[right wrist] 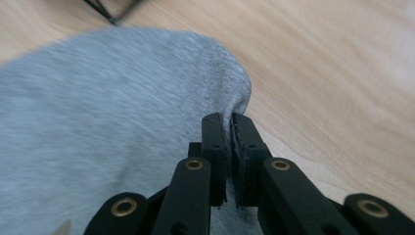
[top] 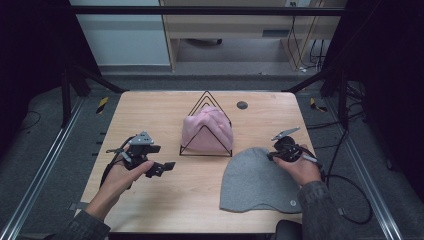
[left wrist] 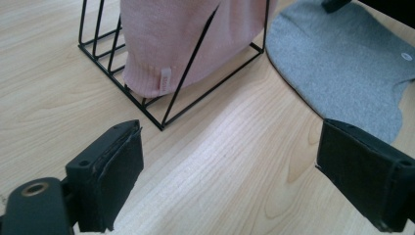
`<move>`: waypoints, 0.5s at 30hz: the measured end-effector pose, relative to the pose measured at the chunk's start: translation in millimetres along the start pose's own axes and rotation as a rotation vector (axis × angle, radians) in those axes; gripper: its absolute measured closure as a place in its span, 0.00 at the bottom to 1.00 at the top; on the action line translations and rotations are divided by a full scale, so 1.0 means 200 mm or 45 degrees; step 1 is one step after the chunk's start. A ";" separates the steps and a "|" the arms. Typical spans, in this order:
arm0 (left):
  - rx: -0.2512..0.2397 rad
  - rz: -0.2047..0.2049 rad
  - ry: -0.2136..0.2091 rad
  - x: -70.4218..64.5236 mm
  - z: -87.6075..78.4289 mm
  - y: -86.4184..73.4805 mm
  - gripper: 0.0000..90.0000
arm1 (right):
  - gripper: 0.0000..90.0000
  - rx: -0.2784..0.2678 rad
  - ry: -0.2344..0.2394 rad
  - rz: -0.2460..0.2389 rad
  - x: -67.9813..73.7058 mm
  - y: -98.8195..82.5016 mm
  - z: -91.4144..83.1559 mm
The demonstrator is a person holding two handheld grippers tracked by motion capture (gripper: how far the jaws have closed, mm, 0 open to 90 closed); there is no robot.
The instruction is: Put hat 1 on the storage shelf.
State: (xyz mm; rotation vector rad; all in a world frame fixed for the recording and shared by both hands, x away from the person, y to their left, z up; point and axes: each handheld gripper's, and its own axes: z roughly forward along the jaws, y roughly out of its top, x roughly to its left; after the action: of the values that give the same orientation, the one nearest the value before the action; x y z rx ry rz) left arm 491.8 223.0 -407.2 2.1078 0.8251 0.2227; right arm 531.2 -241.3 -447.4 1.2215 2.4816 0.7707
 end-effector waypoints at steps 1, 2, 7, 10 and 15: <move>-0.001 0.003 0.003 -0.01 0.00 0.00 0.10 | 0.95 -0.022 0.002 -0.023 0.02 0.00 -0.03; -0.006 0.006 0.000 -0.01 -0.01 0.00 0.10 | 0.96 -0.050 0.004 -0.039 0.04 0.01 -0.06; -0.038 0.030 -0.028 -0.04 -0.03 -0.01 0.10 | 0.96 -0.191 0.029 -0.111 0.15 0.03 -0.22; -0.055 0.041 -0.031 -0.05 -0.04 -0.01 0.10 | 0.96 -0.240 0.025 -0.150 0.21 0.05 -0.29; -0.051 0.042 -0.029 -0.06 -0.03 -0.03 0.10 | 0.96 -0.286 0.026 -0.205 0.29 0.08 -0.36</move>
State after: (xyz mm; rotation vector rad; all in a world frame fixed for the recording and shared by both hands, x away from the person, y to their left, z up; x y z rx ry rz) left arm 477.6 222.5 -405.6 2.0835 0.7671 0.2309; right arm 474.8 -212.0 -379.5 0.9285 2.3950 0.9901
